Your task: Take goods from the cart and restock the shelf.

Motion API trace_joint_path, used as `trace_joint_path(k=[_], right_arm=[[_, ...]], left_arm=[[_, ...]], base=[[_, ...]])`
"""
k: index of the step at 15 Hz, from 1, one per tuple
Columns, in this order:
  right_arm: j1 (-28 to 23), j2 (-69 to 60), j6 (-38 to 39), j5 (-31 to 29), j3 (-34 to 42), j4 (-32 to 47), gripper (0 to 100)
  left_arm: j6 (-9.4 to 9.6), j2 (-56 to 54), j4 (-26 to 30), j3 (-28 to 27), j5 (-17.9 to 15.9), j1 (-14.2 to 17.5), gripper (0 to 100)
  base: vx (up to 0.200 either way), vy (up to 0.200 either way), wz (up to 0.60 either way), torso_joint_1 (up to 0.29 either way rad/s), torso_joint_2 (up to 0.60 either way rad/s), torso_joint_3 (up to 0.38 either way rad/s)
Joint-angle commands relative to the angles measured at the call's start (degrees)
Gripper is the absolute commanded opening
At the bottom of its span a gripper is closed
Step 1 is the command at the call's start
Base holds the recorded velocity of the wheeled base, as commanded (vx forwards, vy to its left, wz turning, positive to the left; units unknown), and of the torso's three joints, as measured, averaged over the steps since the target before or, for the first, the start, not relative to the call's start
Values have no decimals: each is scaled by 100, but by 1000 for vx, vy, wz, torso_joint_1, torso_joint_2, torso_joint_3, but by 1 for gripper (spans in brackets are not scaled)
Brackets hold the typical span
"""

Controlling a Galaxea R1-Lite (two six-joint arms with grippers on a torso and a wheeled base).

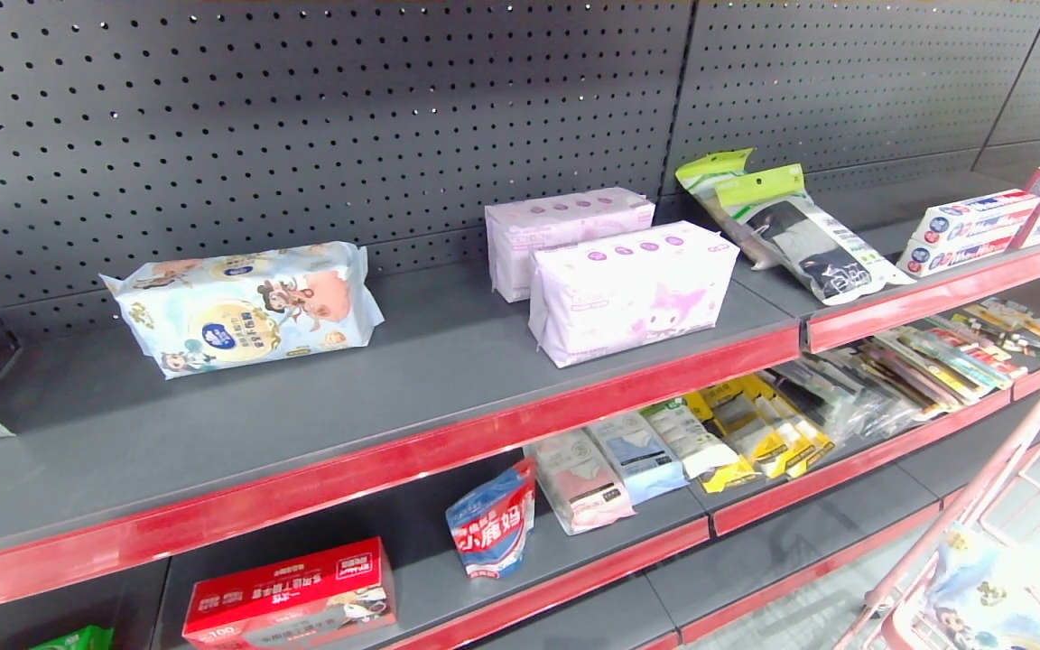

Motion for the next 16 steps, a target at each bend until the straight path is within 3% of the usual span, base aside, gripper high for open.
trace_joint_path(k=[1, 4, 7, 13, 14, 15, 16], right_arm=[[0, -712, 29, 186, 198, -17, 0], [0, -1002, 398, 265, 110, -69, 0], [34, -1230, 1769, -351, -453, -474, 0], [3471, -1555, 5100, -2187, -945, -500, 0], [3954, -1626, 5557, -2539, -1024, -500, 0], [4068, -1643, 5654, -2618, -1042, -500, 0], [4947, -1845, 6419, -3400, -1182, -482, 0]], left_arm=[[0, 2, -1, 0, -2, 2, 100], [0, 2, -1, 0, -2, 2, 100], [0, 2, -1, 0, -2, 2, 100], [0, 2, -1, 0, -2, 2, 100], [0, 2, -1, 0, -2, 2, 100], [0, 2, -1, 0, -2, 2, 100], [0, 2, -1, 0, -2, 2, 100]], base=[[0, 0, 0, 0, 0, 0], [0, 0, 0, 0, 0, 0], [0, 0, 0, 0, 0, 0], [0, 0, 0, 0, 0, 0], [0, 0, 0, 0, 0, 0], [0, 0, 0, 0, 0, 0], [0, 0, 0, 0, 0, 0]])
